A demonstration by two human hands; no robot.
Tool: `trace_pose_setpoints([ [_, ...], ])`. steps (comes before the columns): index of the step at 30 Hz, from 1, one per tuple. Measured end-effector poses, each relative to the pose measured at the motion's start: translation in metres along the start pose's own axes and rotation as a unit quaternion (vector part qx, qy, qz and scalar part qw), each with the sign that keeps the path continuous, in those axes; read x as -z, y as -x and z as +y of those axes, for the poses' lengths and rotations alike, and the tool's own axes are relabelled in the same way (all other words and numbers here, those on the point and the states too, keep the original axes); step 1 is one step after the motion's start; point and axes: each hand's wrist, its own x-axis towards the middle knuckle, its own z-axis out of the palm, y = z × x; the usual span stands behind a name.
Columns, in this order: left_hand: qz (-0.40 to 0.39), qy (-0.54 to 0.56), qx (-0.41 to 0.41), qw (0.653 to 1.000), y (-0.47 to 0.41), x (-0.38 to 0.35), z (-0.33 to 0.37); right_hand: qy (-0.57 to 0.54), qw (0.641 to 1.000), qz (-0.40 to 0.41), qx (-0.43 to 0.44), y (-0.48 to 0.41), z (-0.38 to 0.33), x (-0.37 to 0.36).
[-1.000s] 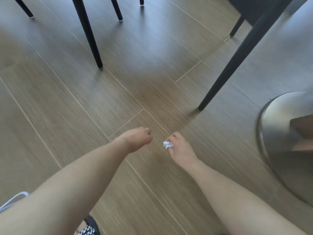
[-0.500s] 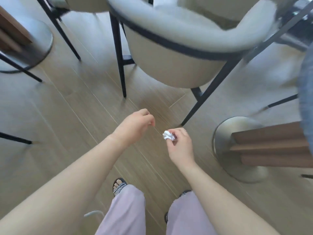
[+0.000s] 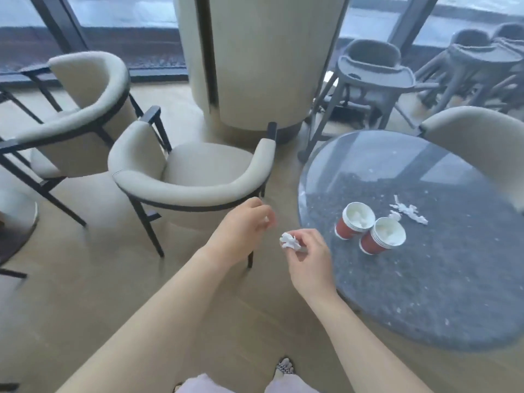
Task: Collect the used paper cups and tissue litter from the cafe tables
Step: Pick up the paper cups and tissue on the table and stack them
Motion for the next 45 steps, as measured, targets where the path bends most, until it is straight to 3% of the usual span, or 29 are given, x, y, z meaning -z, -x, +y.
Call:
trace_pose_setpoints([
  [6, -0.052, 0.01, -0.075, 0.996, -0.066, -0.061, 0.09, 0.046, 0.995, 0.09, -0.003, -0.033, 0.029, 0.099],
  [13, -0.097, 0.009, -0.063, 0.993, -0.111, -0.116, 0.131, 0.073, 0.987, 0.133, -0.048, -0.05, 0.07, 0.164],
  [21, -0.172, 0.008, -0.059, 0.983, -0.157, -0.147, 0.118, 0.088, 0.978, 0.138, -0.129, -0.079, 0.101, 0.171],
  [28, -0.241, -0.02, -0.114, 0.964, -0.185, -0.16, 0.088, 0.092, 0.966, 0.131, -0.201, -0.089, 0.12, 0.167],
  [31, -0.261, -0.07, -0.163, 0.949, -0.192, -0.166, 0.076, 0.095, 0.963, 0.149, -0.206, -0.09, 0.124, 0.165],
  [38, -0.326, -0.129, -0.19, 0.917, -0.205, -0.185, 0.071, 0.21, 0.951, 0.145, -0.175, -0.088, 0.135, 0.156],
  [42, -0.352, -0.137, -0.193, 0.906, -0.208, -0.194, 0.065, 0.237, 0.936, 0.148, -0.215, -0.084, 0.144, 0.157],
  [45, -0.34, -0.117, -0.192, 0.913, -0.212, -0.199, 0.065, 0.2, 0.941, 0.107, -0.251, -0.085, 0.149, 0.159],
])
